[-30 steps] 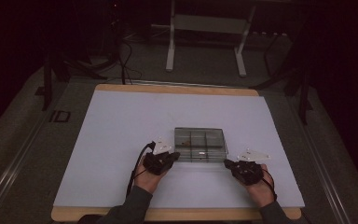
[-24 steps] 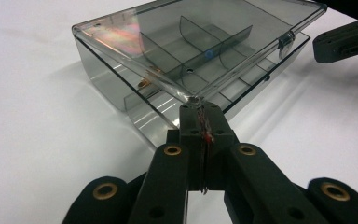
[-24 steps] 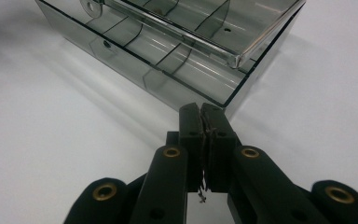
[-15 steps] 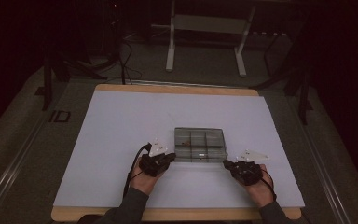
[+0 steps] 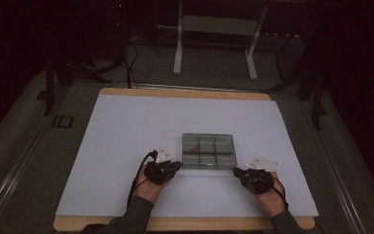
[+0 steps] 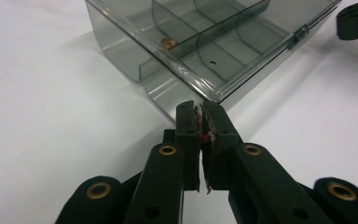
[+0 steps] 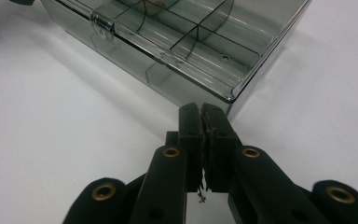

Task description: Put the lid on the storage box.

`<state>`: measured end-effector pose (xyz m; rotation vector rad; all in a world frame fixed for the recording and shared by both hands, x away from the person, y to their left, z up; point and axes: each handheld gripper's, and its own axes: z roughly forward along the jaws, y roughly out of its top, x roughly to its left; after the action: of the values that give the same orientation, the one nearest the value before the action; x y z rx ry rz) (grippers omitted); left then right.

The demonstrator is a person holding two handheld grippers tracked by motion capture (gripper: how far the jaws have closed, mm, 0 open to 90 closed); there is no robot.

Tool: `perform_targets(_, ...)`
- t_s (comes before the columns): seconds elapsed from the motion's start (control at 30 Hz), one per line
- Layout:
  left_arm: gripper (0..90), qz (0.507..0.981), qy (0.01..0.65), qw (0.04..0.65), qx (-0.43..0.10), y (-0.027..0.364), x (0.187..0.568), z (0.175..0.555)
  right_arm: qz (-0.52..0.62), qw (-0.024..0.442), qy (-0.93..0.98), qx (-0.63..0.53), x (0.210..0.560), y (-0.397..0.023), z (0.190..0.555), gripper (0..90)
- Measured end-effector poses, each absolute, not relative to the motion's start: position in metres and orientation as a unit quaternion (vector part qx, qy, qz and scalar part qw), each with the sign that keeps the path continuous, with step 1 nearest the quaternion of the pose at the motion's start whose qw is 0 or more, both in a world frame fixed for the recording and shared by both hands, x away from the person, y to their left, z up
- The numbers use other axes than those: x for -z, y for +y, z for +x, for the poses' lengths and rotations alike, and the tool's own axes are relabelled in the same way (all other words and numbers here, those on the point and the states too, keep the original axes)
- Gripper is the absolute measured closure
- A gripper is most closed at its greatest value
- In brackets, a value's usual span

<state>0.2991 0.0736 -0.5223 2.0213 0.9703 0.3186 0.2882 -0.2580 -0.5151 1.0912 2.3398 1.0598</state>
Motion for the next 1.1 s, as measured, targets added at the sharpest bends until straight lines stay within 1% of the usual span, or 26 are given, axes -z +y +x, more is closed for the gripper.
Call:
perform_targets(0.97, 81.6, 0.796, 0.411, 0.420, -0.149, 0.090, 0.521, 0.309, 0.399, 0.169, 0.823, -0.369, 0.518, -0.263, 0.290, 85.5)
perform_targets(1.1, 81.1, 0.796, 0.418, 0.409, -0.156, 0.093, 0.524, 0.313, 0.402, 0.168, 0.822, -0.366, 0.519, -0.265, 0.291, 85.5)
